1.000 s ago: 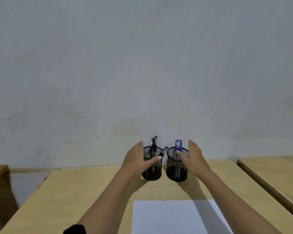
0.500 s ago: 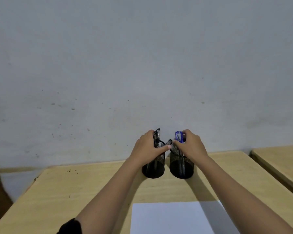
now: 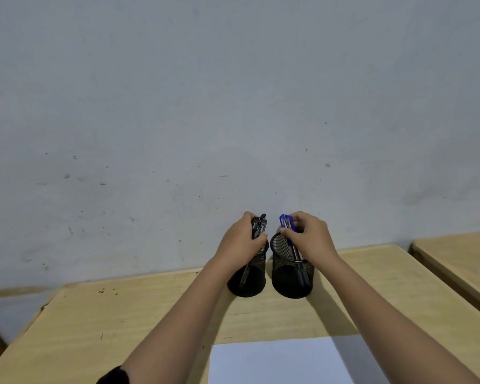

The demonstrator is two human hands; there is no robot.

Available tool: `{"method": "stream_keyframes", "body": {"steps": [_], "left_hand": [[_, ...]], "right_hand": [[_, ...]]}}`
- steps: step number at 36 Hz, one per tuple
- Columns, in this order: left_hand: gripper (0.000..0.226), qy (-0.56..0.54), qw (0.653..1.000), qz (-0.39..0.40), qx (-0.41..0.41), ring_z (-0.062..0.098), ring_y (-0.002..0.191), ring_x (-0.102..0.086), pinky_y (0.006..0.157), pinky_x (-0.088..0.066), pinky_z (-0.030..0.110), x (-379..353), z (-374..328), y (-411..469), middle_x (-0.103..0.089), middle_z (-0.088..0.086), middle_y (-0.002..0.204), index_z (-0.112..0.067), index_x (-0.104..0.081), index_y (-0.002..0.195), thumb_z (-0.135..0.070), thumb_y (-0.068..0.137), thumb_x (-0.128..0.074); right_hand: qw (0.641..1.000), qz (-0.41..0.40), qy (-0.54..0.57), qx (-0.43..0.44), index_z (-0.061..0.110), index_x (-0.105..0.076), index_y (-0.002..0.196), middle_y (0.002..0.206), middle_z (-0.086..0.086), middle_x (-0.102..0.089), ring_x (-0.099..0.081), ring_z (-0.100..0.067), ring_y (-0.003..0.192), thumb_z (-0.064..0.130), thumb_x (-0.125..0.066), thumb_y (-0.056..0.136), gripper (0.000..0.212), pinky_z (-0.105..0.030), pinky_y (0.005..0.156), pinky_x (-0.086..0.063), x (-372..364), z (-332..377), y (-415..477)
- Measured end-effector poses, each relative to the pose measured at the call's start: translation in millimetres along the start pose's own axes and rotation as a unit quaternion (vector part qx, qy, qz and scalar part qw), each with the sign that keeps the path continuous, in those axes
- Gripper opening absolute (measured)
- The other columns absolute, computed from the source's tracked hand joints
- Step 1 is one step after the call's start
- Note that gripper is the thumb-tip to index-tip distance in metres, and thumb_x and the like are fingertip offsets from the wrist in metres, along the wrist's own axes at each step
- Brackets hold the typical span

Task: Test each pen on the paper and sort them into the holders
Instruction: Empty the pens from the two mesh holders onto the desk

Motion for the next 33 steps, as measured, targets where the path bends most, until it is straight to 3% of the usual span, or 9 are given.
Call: {"method": "stream_keyframes", "body": {"steps": [7,11,14,18,20,30,33], "left_hand": [[0.032,-0.058,0.997,0.043,-0.026,0.021,0.099,-0.060,0.087,-0.047,0.034,-4.9,2.8,4.1,-0.063,0.004,0.110,-0.016,-0.043,0.122,-0.024,0.093,-0.053],[0.019,-0.147,0.987,0.049,-0.035,0.011,0.100,-0.061,0.092,-0.045,0.026,-2.6,3.4,3.5,-0.065,-0.008,0.105,-0.022,-0.047,0.110,-0.013,0.094,-0.051],[0.020,-0.178,0.982,0.048,-0.036,0.015,0.105,-0.059,0.096,-0.043,0.028,-0.4,3.8,4.9,-0.064,-0.009,0.103,-0.020,-0.047,0.111,-0.011,0.094,-0.049],[0.020,-0.222,0.973,0.057,-0.035,0.012,0.099,-0.061,0.099,-0.044,0.029,1.1,3.6,5.9,-0.064,-0.007,0.100,-0.014,-0.048,0.113,-0.006,0.095,-0.047],[0.018,-0.247,0.967,0.057,-0.036,0.013,0.099,-0.061,0.099,-0.044,0.029,3.4,2.8,6.5,-0.065,-0.006,0.100,-0.013,-0.048,0.112,-0.005,0.095,-0.045],[0.015,-0.249,0.965,0.073,-0.038,0.013,0.097,-0.064,0.095,-0.048,0.026,4.1,0.1,2.3,-0.068,0.000,0.099,-0.006,-0.052,0.109,-0.005,0.095,-0.045],[0.015,-0.249,0.966,0.052,-0.044,0.012,0.098,-0.065,0.097,-0.047,0.028,9.7,-4.4,0.8,-0.069,-0.003,0.098,-0.008,-0.053,0.109,-0.006,0.095,-0.046]], "right_hand": [[0.996,0.013,0.083,-0.013,0.011,-0.069,0.103,0.096,-0.006,-0.073,-0.067,-0.014,0.088,0.013,-0.069,0.080,0.023,-0.029,0.079,-0.054,-0.4,-2.6,0.2],[0.994,0.012,0.106,-0.015,0.008,-0.068,0.107,0.098,-0.008,-0.072,-0.066,-0.014,0.089,0.010,-0.069,0.081,0.026,-0.028,0.083,-0.052,3.1,-1.9,0.8],[0.993,0.009,0.116,-0.012,0.006,-0.068,0.107,0.098,-0.009,-0.071,-0.064,-0.013,0.087,0.007,-0.069,0.080,0.027,-0.026,0.082,-0.051,6.3,0.7,1.8],[0.992,-0.005,0.127,-0.004,0.007,-0.068,0.106,0.092,-0.002,-0.069,-0.063,-0.007,0.083,0.007,-0.068,0.081,0.026,-0.006,0.068,-0.048,11.8,3.0,4.0],[0.991,-0.008,0.137,-0.001,0.007,-0.068,0.107,0.093,-0.002,-0.069,-0.064,-0.008,0.084,0.008,-0.069,0.081,0.027,-0.002,0.066,-0.047,13.2,4.8,4.8],[0.990,-0.007,0.141,0.019,0.007,-0.067,0.109,0.097,-0.003,-0.071,-0.065,-0.009,0.089,0.010,-0.070,0.080,0.029,-0.005,0.070,-0.049,14.9,17.2,2.7],[0.989,-0.006,0.147,0.020,0.007,-0.067,0.108,0.099,-0.006,-0.072,-0.066,-0.011,0.091,0.009,-0.069,0.081,0.028,-0.014,0.079,-0.051,16.3,19.8,-0.1]]}}
Point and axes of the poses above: each hand's wrist, its own y-axis towards the middle knuckle, its own x-axis out of the back of the hand, z = x × y, the point moved 7 cm from there along y, towards the middle knuckle
